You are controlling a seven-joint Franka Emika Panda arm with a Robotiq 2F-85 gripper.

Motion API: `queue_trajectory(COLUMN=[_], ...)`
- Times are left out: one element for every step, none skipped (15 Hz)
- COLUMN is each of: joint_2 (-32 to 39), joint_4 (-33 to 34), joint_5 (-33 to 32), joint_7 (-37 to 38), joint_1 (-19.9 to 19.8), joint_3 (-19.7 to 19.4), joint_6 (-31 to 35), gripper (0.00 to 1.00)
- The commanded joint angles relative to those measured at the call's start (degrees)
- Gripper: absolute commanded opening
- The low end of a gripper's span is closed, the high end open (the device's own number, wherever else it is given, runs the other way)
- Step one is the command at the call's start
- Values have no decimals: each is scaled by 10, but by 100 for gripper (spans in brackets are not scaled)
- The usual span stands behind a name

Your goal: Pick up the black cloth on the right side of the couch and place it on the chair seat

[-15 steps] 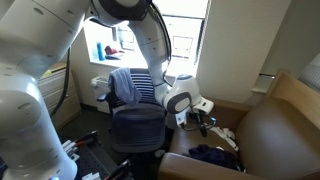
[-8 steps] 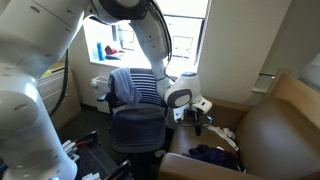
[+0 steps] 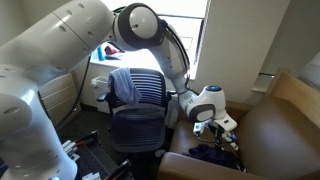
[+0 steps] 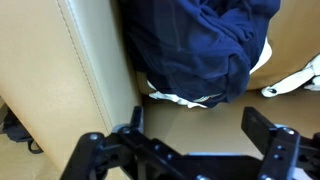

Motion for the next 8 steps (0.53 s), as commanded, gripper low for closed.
queue_trajectory(joint_2=[1, -2, -3, 11, 31, 51, 67, 68], joint_4=[2, 2, -2, 14, 28, 47, 63, 80], joint_5=[5, 5, 7, 8, 8, 8, 4, 5], joint_7=[-4, -4, -10, -8, 2, -1, -11, -40], joint_1=[2, 5, 0, -6, -3, -15, -25, -59], joint_3=[0, 1, 10, 14, 7, 15, 23, 58], joint_6=[-1, -1, 12, -3, -4, -17, -25, -58], gripper=[100, 100, 100, 100, 100, 100, 100, 100])
